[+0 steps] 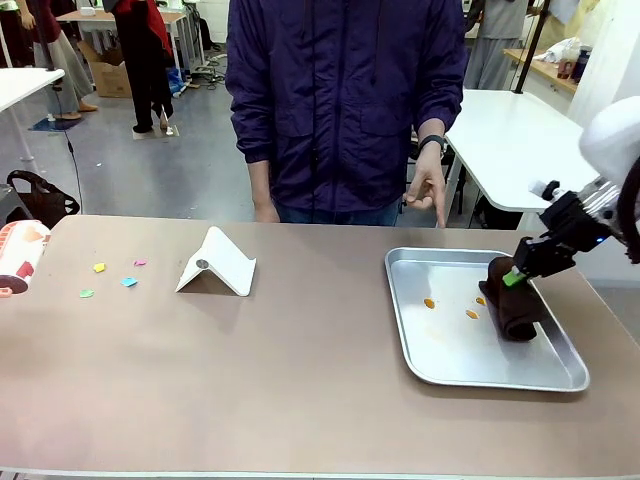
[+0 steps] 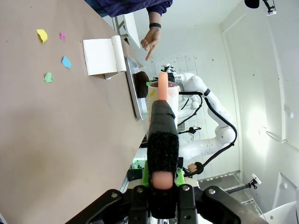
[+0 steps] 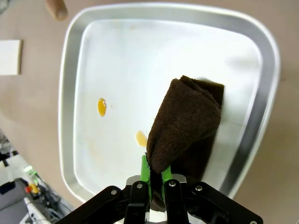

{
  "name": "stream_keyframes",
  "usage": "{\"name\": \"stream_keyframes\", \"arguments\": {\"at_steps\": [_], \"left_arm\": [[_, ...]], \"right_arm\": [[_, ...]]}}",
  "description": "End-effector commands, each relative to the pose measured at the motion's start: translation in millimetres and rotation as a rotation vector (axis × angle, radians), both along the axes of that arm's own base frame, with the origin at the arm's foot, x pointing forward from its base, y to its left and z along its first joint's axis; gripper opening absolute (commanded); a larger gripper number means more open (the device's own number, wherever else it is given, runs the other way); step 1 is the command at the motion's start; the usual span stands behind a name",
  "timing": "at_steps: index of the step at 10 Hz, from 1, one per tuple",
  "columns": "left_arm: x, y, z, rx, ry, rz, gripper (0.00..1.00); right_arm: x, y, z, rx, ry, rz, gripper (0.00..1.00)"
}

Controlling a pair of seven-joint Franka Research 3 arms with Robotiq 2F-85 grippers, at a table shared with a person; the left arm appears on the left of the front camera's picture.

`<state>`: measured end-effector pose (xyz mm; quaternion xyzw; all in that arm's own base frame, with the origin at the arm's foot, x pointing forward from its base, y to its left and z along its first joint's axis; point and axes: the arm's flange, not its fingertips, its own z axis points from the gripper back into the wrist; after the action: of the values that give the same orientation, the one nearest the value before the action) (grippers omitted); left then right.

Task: Clean the surface of the table.
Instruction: If a person points to the right, clean the right side of the table with your right hand, and if they point to the left, clean the left side with your left hand.

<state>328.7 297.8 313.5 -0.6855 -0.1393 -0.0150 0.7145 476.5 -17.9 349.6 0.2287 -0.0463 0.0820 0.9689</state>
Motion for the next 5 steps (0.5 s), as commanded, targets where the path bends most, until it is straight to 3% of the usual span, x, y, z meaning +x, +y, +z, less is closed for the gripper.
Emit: {"name": "stream_keyframes", "arguments": {"at_steps": [1, 5], "left_arm": [[-3.5, -1.1, 3.7, -0.012, -0.013, -0.003, 0.00], [-3.5, -1.1, 3.7, -0.012, -0.013, -0.003, 0.00]], "right_arm": [[14.5, 23.0, -10.9, 0.026, 0.021, -0.008, 0.11], [19.9, 50.5, -33.3, 0.069, 0.059, 0.030, 0.11]]}}
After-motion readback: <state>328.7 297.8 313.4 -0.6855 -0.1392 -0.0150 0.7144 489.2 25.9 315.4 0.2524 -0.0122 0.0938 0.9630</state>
